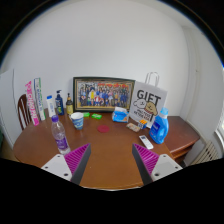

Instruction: Pour water

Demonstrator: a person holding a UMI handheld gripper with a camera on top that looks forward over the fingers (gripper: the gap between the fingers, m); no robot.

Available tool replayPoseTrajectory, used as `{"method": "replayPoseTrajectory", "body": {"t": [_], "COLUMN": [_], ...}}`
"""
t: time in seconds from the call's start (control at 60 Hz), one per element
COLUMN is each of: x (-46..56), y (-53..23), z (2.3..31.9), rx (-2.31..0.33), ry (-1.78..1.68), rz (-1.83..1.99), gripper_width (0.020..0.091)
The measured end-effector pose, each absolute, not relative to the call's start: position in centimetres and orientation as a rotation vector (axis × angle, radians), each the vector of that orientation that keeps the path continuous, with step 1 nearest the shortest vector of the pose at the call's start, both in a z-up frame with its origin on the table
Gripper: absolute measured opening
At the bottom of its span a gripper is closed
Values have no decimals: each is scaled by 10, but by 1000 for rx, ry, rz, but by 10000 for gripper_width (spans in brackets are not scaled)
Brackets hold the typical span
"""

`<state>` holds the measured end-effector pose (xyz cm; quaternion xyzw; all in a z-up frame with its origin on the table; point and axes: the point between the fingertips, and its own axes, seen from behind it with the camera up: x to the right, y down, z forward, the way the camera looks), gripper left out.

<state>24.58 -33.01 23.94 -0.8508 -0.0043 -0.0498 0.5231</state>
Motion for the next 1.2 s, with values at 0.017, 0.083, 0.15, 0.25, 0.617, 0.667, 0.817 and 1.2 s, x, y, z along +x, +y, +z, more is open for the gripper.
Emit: {"method": "replayPoseTrajectory", "body": {"t": [0.017,0.083,0.15,0.25,0.617,0.667,0.817,1.2], "x": [244,229,207,163,16,10,4,12], "y": [-331,-331,-333,-331,-245,-224,-176,-153], "z": [238,226,213,190,117,109,84,80], "rx": [-2041,-2057,-2073,-2085,-2008,-1988,-1946,-1903], "ry": [-12,-28,-47,-77,-93,-70,-30,-14], "rz": [-117,-102,-85,-47,61,54,42,-16], "gripper_width": [852,858,857,858,855,856,795,348]}}
